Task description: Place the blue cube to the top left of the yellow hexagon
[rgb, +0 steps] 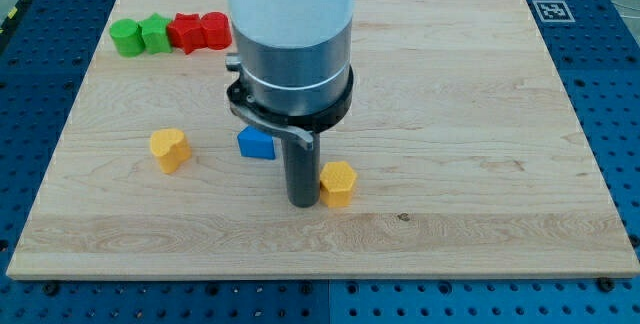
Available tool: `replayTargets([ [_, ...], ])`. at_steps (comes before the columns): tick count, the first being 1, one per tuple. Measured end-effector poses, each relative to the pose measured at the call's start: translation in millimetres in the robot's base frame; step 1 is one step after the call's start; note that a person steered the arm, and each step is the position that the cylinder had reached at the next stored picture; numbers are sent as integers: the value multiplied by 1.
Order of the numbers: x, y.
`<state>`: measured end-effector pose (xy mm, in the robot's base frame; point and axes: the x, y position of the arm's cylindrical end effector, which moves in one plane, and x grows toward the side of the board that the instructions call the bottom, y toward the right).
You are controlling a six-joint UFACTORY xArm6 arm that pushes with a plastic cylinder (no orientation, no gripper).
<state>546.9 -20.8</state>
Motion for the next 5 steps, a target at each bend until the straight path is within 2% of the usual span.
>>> replayTargets([
  [3, -14, 0],
  [5, 3, 0],
])
